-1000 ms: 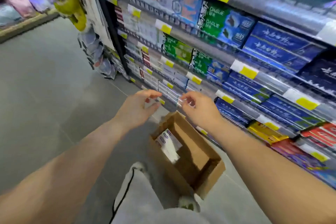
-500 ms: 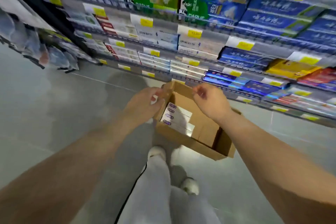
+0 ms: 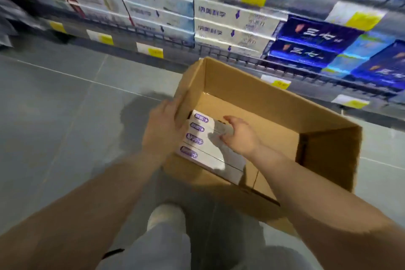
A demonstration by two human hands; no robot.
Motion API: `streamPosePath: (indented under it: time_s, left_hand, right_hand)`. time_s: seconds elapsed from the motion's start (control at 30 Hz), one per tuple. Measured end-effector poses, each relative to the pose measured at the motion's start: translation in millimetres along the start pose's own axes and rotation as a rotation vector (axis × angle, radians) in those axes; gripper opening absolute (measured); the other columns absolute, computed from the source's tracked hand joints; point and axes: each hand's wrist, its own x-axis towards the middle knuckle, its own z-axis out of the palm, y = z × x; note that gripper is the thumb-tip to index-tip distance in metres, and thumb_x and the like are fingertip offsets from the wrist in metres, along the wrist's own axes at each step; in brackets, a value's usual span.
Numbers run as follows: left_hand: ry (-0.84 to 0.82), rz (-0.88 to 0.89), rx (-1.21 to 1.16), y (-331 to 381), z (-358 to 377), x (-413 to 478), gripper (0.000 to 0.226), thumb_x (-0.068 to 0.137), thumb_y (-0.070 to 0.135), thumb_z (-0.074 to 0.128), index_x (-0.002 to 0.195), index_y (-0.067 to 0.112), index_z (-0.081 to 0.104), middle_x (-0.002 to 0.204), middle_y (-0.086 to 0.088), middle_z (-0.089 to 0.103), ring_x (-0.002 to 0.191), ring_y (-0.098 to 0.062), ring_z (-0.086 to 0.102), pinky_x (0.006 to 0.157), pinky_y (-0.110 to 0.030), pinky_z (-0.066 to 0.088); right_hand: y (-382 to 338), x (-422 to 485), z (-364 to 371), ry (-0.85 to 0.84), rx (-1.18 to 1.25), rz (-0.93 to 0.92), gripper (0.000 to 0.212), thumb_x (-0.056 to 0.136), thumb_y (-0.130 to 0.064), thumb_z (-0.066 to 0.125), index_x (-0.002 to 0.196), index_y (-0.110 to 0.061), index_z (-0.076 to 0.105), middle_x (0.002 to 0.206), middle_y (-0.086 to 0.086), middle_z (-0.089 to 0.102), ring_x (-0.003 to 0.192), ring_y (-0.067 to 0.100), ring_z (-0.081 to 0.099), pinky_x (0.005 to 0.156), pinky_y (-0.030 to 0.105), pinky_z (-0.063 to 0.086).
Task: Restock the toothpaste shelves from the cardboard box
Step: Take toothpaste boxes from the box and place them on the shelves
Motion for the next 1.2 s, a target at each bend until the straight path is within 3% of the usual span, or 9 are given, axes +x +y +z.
streamPosePath:
  time_s: [0.13,0.27,0.4,0.57,0.7,0.77,0.87,0.93,1.2]
  left_hand:
    - [0.013,-0.001,-0.004,-29,35,8,0.067,0.088,0.042,0.055,0.147,0.029,0.026,0.133,-0.004,0.049,0.122,-0.022,0.043,0.1,-0.037,0.036]
    - [0.078,0.033,-0.062,-34,42,8,0.065,0.086,0.045,0.054,0.144,0.03,0.03,0.131,0.0,0.05,0.12,-0.018,0.046,0.098,-0.035,0.039]
    - [0.086,0.031,-0.074,-33,42,7,0.063,0.085,0.054,0.047,0.141,0.028,0.035,0.13,0.002,0.053,0.117,-0.018,0.05,0.098,-0.043,0.045]
    - [0.091,0.028,0.012,-31,41,7,0.06,0.087,0.047,0.053,0.14,0.024,0.036,0.133,-0.001,0.049,0.121,-0.02,0.045,0.1,-0.04,0.039]
    - [0.247,0.49,0.362,-13,37,16,0.04,0.084,0.04,0.061,0.117,0.018,0.056,0.12,-0.008,0.055,0.111,-0.027,0.051,0.098,-0.042,0.037]
    - [0.07,0.6,0.348,9,47,27,0.036,0.085,0.038,0.064,0.117,0.025,0.058,0.121,-0.001,0.056,0.113,-0.022,0.05,0.1,-0.037,0.036]
    - [-0.478,0.345,0.284,25,87,55,0.053,0.082,0.041,0.068,0.13,0.035,0.047,0.133,0.008,0.048,0.119,-0.013,0.047,0.098,-0.031,0.038]
    - [-0.687,0.237,0.369,24,117,73,0.065,0.076,0.042,0.073,0.133,0.038,0.042,0.136,0.008,0.047,0.122,-0.017,0.046,0.099,-0.038,0.042]
    - [-0.93,0.179,0.573,5,163,98,0.076,0.072,0.041,0.077,0.138,0.041,0.039,0.126,0.006,0.056,0.111,-0.019,0.053,0.088,-0.038,0.045]
  right_hand:
    - [26,59,44,-0.054,-0.123,-0.013,0.088,0.079,-0.054,0.064,0.149,-0.023,0.02,0.152,0.011,0.029,0.139,0.03,0.026,0.114,0.038,0.022]
    - [37,78,68,-0.133,-0.184,0.084,0.086,0.084,-0.052,0.06,0.149,-0.029,0.009,0.154,0.012,0.024,0.14,0.034,0.022,0.113,0.045,0.018]
    - [39,80,71,-0.022,-0.269,0.063,0.081,0.076,-0.052,0.068,0.143,-0.03,0.029,0.132,0.011,0.049,0.123,0.032,0.039,0.099,0.04,0.029]
    - [35,74,60,0.087,-0.257,0.063,0.051,0.077,-0.038,0.069,0.125,-0.03,0.054,0.118,0.007,0.056,0.115,0.028,0.044,0.093,0.037,0.031]
    - [55,53,39,0.179,-0.123,0.103,0.036,0.081,-0.032,0.063,0.116,-0.029,0.058,0.108,0.005,0.061,0.106,0.028,0.051,0.087,0.035,0.041]
    - [71,41,30,0.226,0.009,0.166,0.041,0.083,-0.033,0.064,0.122,-0.032,0.056,0.11,0.002,0.063,0.104,0.025,0.054,0.087,0.04,0.048]
    - [93,20,22,0.295,0.184,0.219,0.043,0.08,-0.036,0.067,0.121,-0.036,0.055,0.111,-0.005,0.065,0.103,0.021,0.058,0.081,0.044,0.054]
    - [109,8,20,0.333,0.25,0.25,0.045,0.079,-0.041,0.068,0.122,-0.037,0.054,0.113,-0.009,0.065,0.105,0.017,0.059,0.076,0.042,0.057]
    - [138,-10,22,0.429,0.378,0.294,0.038,0.085,-0.032,0.067,0.122,-0.03,0.055,0.117,-0.006,0.063,0.106,0.014,0.058,0.066,0.022,0.054]
